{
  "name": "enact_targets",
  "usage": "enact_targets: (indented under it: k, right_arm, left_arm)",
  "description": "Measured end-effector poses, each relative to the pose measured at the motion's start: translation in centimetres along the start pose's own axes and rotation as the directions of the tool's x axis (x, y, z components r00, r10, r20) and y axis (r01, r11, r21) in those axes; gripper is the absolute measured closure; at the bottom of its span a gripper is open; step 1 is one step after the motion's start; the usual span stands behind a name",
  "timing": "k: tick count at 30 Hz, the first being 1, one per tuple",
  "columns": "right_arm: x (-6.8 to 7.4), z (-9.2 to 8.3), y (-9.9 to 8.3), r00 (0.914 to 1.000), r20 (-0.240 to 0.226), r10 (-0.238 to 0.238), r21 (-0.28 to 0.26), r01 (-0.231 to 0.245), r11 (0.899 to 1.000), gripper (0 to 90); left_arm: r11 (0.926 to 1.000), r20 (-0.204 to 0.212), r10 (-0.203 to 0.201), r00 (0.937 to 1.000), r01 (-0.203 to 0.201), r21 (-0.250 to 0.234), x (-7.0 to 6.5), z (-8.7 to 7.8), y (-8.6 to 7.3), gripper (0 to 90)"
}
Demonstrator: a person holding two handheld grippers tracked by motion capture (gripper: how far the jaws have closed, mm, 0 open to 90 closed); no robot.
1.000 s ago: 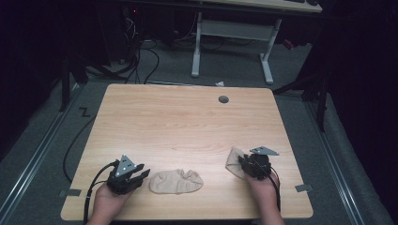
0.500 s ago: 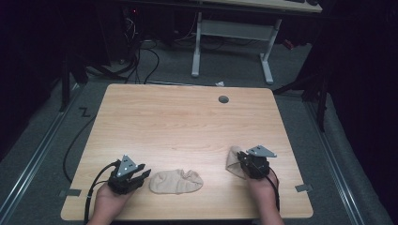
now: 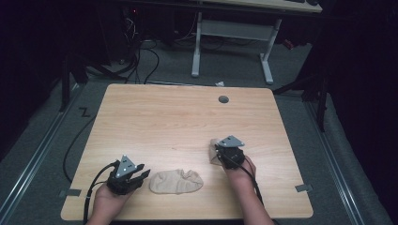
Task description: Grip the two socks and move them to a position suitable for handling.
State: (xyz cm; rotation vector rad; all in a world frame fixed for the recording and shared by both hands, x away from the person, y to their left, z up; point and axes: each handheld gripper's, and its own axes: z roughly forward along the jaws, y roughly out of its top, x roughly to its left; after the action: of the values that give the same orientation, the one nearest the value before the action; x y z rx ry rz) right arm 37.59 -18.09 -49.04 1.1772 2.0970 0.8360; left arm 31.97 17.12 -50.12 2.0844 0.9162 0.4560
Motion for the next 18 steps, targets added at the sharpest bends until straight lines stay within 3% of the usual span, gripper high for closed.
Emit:
enact_targets:
  k: [3,5,6,9,13,18]
  right_arm:
    - [1.4,1.0,0.9,0.9995,-0.022,-0.021,0.004,0.021,1.000,81.9]
    - [2.6,1.5,1.7,0.9979,-0.064,-0.014,-0.008,0.014,1.000,75.2]
    - [3.4,1.5,2.2,0.9957,-0.092,-0.011,-0.025,0.009,1.000,73.8]
    - [4.8,0.8,3.1,0.9922,-0.118,-0.039,-0.067,0.031,0.997,71.1]
    - [4.1,-0.3,3.0,0.9938,-0.106,-0.034,-0.088,0.025,0.996,70.5]
    - [1.2,-1.1,1.2,0.9972,-0.072,0.017,-0.066,-0.022,0.998,68.0]
  left_arm:
    - [1.0000,-0.001,0.004,1.0000,-0.004,-0.001,0.0,-0.1,0.0,65.3]
    - [1.0000,0.001,0.004,1.0000,-0.004,0.001,0.1,-0.1,0.0,65.3]
    - [1.0000,0.001,0.004,1.0000,-0.004,0.000,0.1,-0.1,0.0,65.3]
    - [1.0000,0.001,0.004,1.0000,-0.004,0.000,0.1,-0.1,-0.1,65.3]
    - [1.0000,0.001,0.007,1.0000,-0.007,0.001,0.1,-0.1,-0.1,65.3]
    - [0.9998,0.006,0.011,0.9999,-0.011,0.015,-0.1,0.3,-0.1,64.9]
